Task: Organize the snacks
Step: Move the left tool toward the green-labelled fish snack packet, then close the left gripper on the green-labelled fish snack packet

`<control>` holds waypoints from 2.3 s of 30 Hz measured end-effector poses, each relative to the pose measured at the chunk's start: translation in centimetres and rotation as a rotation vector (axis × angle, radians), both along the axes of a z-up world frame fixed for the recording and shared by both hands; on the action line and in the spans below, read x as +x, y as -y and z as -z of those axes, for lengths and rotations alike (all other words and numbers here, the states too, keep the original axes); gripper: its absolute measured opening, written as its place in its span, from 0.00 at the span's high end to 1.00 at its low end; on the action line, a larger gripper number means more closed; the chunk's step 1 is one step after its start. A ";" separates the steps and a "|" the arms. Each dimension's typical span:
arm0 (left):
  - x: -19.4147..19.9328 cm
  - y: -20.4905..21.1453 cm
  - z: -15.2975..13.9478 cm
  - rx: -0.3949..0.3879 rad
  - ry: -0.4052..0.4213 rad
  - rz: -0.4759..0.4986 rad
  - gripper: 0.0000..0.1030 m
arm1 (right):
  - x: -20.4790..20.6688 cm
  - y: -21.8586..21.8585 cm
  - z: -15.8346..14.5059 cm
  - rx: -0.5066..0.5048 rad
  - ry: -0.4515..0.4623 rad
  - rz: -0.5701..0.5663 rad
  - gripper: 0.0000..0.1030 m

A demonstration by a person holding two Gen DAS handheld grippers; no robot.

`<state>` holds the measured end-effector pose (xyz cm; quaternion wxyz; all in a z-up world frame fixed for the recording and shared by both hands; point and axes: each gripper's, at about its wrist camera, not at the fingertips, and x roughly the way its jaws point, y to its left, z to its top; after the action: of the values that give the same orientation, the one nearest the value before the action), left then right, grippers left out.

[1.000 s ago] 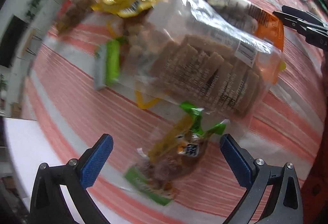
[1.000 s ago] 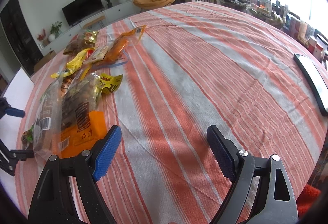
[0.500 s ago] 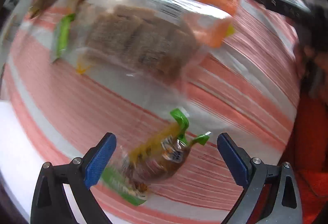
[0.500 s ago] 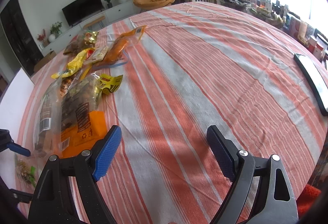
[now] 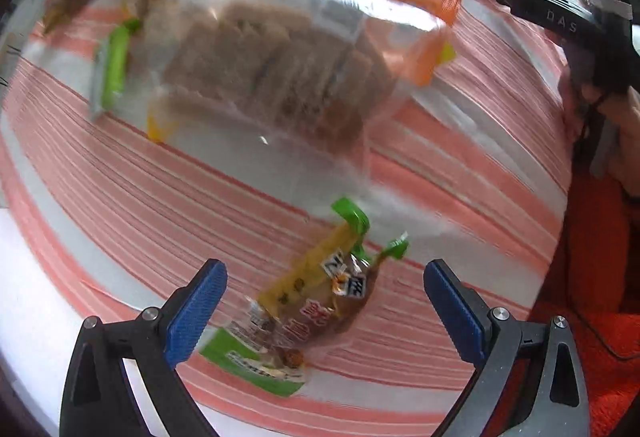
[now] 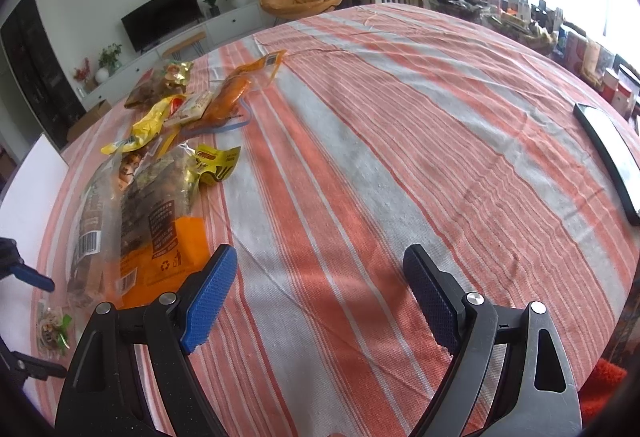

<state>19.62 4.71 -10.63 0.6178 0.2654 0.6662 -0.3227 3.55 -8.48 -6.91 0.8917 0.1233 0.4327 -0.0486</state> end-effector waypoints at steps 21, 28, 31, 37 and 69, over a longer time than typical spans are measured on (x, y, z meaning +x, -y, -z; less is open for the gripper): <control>-6.0 -4.4 1.4 -0.006 -0.004 -0.251 0.03 | 0.1 0.2 0.0 0.001 0.002 -0.001 0.15; -9.4 -3.2 -0.1 -0.058 0.059 -0.439 0.03 | 0.1 0.2 0.0 -0.002 0.002 -0.001 0.15; -9.9 -3.4 -0.4 -0.061 0.113 -0.467 0.04 | 0.1 0.2 0.0 -0.003 0.002 -0.001 0.15; -10.3 -4.2 -0.9 -0.070 0.240 -0.568 0.04 | 0.1 0.2 0.0 -0.004 0.003 -0.001 0.15; -11.7 -8.1 -2.7 -0.186 0.458 -0.806 0.63 | 0.2 0.3 0.1 -0.015 0.001 -0.002 0.15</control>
<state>7.95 12.83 -7.92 0.8461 -0.0066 0.5308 -0.0485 3.70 -8.80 -7.04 0.8930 0.1161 0.4318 -0.0510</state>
